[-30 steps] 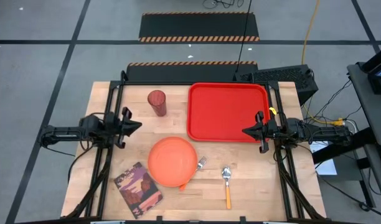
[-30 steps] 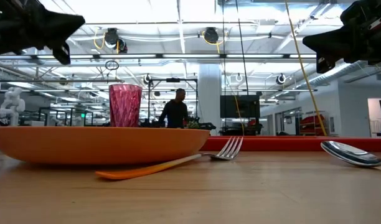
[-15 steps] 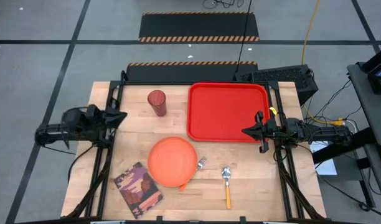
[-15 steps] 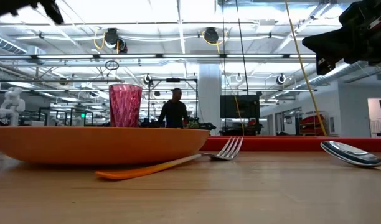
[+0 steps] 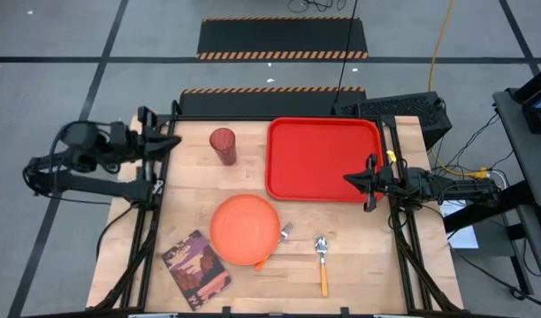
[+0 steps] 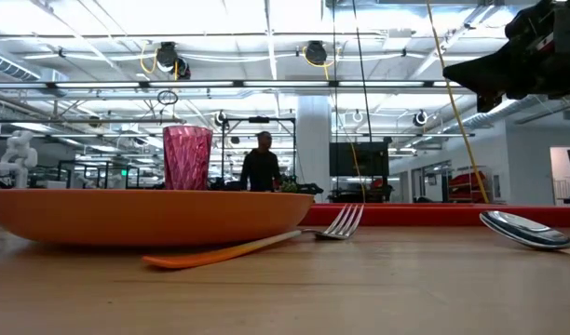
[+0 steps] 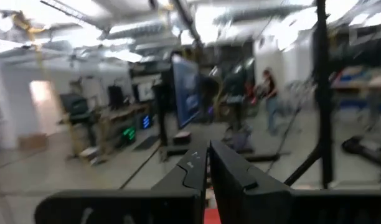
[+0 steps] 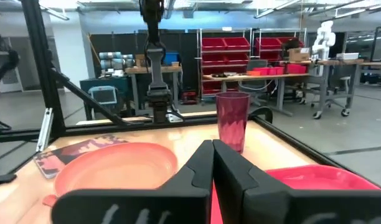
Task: Pick and place plate/cup/fork/spoon on tray
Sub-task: Put the red glass on the top left of the red tray
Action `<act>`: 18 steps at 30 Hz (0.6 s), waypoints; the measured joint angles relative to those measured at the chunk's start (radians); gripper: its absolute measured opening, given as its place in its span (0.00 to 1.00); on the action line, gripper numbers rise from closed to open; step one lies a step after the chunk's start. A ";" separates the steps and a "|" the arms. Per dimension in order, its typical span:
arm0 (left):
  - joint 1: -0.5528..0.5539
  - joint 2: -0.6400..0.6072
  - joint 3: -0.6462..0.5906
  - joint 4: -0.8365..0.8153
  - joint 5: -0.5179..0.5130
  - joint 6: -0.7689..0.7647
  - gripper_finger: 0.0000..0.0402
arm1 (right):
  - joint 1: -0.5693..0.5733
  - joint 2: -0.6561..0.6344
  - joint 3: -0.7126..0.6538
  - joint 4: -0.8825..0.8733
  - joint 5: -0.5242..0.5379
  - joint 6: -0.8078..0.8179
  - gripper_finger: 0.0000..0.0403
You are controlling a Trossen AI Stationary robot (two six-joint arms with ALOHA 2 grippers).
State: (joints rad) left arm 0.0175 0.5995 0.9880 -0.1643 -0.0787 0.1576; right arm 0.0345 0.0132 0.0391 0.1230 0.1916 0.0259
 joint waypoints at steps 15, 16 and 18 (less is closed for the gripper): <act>0.185 0.468 0.445 -0.546 -0.027 0.043 0.06 | 0.000 0.000 0.000 0.000 0.050 -0.023 0.00; 0.204 0.485 0.451 -0.573 -0.027 0.044 0.06 | 0.000 0.000 0.000 -0.001 0.049 -0.023 0.00; 0.239 0.520 0.455 -0.622 -0.018 0.044 0.06 | 0.000 0.000 0.000 -0.001 0.049 -0.023 0.00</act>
State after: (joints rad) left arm 0.2561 1.1198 1.4425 -0.7865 -0.0967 0.2013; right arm 0.0341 0.0132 0.0391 0.1223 0.2405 0.0025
